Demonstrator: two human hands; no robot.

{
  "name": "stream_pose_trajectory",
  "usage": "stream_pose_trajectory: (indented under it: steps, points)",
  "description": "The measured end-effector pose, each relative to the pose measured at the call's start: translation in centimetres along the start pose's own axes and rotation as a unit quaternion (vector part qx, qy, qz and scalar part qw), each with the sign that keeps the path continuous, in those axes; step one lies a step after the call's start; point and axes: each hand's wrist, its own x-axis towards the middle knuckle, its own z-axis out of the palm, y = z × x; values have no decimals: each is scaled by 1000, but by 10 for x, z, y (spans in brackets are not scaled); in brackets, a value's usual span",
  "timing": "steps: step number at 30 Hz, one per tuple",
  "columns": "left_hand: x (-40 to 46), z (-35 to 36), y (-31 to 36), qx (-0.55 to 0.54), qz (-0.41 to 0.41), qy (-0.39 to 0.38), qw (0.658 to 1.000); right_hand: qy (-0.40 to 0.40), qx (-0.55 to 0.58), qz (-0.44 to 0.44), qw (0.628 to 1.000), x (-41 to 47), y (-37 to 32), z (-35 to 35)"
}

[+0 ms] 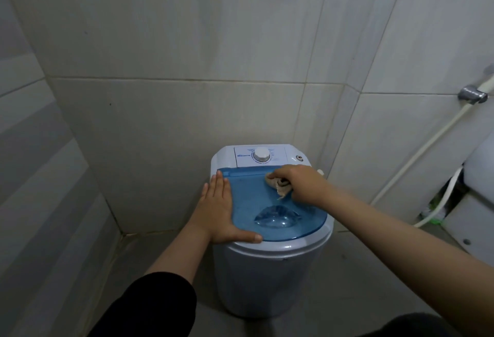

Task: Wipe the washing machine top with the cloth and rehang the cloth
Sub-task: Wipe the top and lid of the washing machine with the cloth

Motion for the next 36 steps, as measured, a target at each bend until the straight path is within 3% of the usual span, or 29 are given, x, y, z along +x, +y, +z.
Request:
stream_pose_trajectory:
  steps: [16,22,24,29,36]
  points:
    - [-2,-2,1,0,-4,-1,1000,-17,-25,-34,999,-91,-1,6]
    - [-2,-3,2,-4,2,2,1000,-107,55,-9,993,-93,3,-27]
    - [-2,-2,1,-6,3,5,1000,-74,90,21,993,-77,11,-37]
    - [-1,-2,0,-9,2,8,1000,48,39,105,993,-13,24,-38]
    - [2,3,-3,-6,1,20,1000,36,29,118,992,29,30,-7]
